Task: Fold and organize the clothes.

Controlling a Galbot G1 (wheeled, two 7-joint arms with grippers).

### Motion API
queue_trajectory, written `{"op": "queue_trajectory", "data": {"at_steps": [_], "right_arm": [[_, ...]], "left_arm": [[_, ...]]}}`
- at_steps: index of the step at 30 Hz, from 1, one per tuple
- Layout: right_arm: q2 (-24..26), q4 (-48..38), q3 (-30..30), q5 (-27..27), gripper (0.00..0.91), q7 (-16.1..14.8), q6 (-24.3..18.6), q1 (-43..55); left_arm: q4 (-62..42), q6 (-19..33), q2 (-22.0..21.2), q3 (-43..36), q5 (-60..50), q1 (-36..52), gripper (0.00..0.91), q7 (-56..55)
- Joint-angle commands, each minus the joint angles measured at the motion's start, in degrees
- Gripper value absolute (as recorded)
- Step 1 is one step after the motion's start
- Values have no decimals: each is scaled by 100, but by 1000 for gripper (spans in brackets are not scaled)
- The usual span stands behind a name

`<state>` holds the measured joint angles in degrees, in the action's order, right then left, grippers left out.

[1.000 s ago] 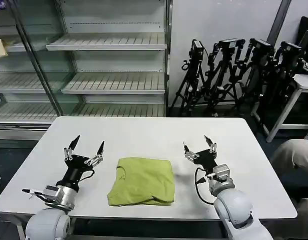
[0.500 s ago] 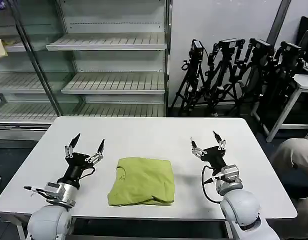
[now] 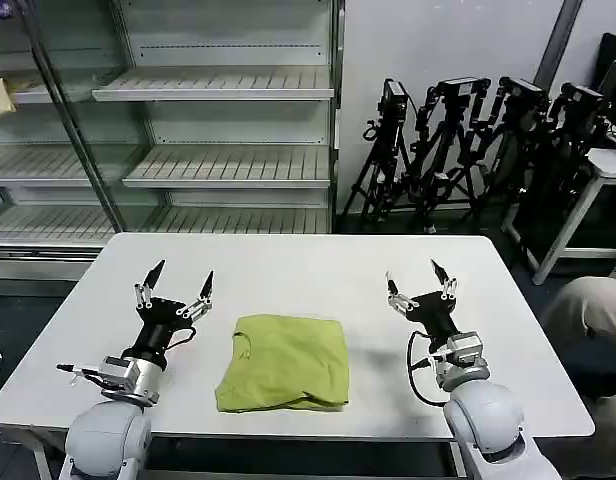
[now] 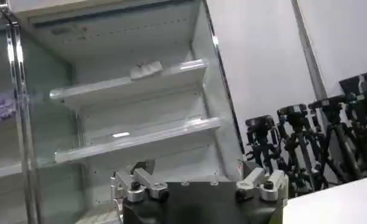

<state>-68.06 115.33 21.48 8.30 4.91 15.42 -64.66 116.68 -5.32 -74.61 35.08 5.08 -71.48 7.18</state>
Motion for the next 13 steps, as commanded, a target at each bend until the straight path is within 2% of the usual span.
{"op": "queue_trajectory", "data": {"at_steps": [1, 13], "right_arm": [[-9, -7, 68, -99, 907, -99, -110, -41], [285, -28, 72, 63, 907, -62, -109, -55]], "left_arm": [[-322, 425, -138, -98, -29, 76, 907, 209], [-370, 674, -50, 14, -259, -76, 907, 376]]}}
